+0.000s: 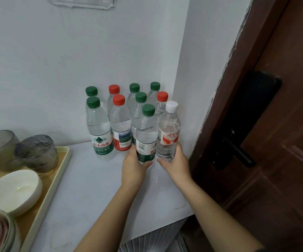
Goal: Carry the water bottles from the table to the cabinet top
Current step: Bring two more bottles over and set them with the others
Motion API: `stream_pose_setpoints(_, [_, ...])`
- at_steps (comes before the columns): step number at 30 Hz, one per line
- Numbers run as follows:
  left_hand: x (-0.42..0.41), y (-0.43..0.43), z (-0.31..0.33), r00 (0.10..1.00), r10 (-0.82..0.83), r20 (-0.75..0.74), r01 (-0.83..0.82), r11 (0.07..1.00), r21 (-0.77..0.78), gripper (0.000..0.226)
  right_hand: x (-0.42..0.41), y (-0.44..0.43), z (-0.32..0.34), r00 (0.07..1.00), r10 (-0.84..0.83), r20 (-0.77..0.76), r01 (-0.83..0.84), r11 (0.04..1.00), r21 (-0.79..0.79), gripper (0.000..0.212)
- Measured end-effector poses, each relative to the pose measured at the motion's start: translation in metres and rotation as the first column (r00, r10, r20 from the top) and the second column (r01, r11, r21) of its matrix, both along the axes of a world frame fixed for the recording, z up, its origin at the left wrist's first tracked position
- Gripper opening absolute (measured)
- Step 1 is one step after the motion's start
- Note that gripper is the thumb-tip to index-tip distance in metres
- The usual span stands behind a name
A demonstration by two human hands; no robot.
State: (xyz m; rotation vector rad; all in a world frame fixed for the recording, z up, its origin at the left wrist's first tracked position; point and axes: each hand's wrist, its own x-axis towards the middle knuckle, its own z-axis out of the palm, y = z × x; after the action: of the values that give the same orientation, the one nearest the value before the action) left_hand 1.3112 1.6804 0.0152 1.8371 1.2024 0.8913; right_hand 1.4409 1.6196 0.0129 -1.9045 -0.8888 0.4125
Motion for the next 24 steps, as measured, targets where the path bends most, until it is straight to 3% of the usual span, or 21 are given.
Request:
stream_pose_setpoints(8, [0.001, 0.001, 0.001, 1.0, 0.004, -0.031, -0.005, 0.999, -0.037, 0.058, 0.005, 0.001, 0.008, 0.998, 0.055, -0.005, -0.055, 0.997, -0.053, 0.071])
stream_pose_setpoints(15, [-0.002, -0.006, 0.0, 0.998, 0.017, -0.059, -0.019, 0.999, -0.031, 0.063, 0.012, -0.012, 0.013, 0.982, 0.185, -0.044, -0.189, 0.972, -0.139, 0.083])
stream_pose_setpoints(19, [-0.013, -0.017, 0.002, 0.967, 0.063, -0.246, -0.068, 0.998, -0.009, 0.087, 0.012, -0.027, 0.008, 0.968, 0.25, 0.025, -0.242, 0.954, -0.178, 0.098])
stream_pose_setpoints(21, [-0.022, -0.029, 0.003, 0.927, 0.092, -0.364, -0.089, 0.996, 0.024, 0.094, 0.01, -0.039, 0.005, 0.951, 0.287, 0.118, -0.241, 0.923, -0.301, 0.102])
stream_pose_setpoints(24, [-0.039, -0.057, 0.003, 0.851, 0.148, -0.504, -0.109, 0.988, 0.107, 0.092, -0.001, -0.067, 0.006, 0.906, 0.382, 0.185, -0.243, 0.824, -0.512, 0.093])
